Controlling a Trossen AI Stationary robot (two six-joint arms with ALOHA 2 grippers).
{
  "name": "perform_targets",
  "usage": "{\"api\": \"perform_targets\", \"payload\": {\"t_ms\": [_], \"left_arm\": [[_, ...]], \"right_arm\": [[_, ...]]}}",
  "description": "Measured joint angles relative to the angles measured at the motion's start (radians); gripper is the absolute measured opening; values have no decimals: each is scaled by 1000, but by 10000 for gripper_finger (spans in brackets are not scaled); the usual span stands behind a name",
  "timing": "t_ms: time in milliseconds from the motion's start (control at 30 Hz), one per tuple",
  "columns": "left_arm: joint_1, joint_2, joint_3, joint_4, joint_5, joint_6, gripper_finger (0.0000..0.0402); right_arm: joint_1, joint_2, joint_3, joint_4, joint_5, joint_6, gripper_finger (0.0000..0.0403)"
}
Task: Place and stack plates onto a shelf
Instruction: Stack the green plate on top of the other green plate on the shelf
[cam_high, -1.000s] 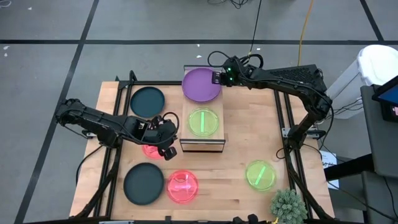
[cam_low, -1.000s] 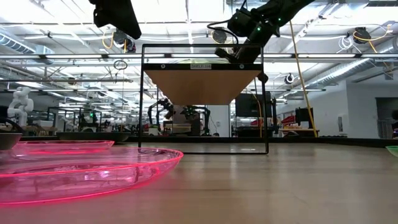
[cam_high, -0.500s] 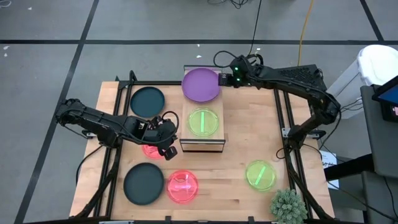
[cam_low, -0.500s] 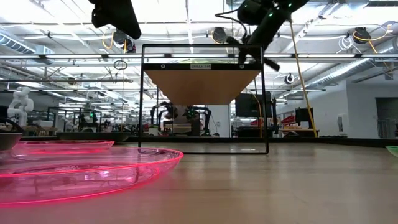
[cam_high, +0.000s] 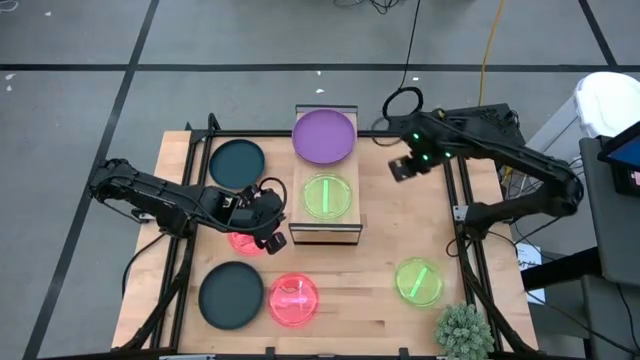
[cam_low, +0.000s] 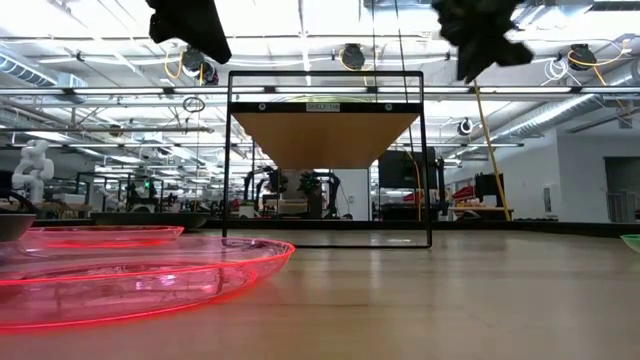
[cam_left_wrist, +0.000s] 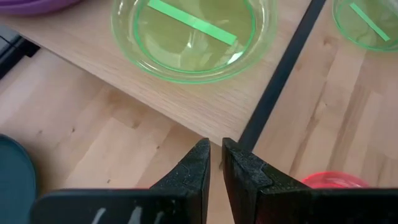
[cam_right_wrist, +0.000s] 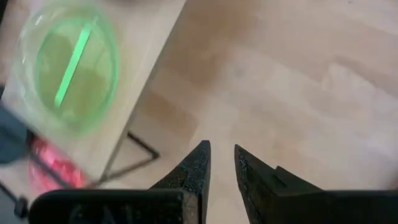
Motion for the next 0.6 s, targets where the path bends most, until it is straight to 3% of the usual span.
{"api": "perform_targets", "payload": {"t_ms": [367, 600], "left_arm": [[0, 0, 0, 6, 13, 31, 47], [-11, 0, 0, 6, 71, 6, 47]], "right_arm": [[203, -67, -11, -53, 1, -28, 59], [356, -81, -185, 91, -42, -8, 59]]}}
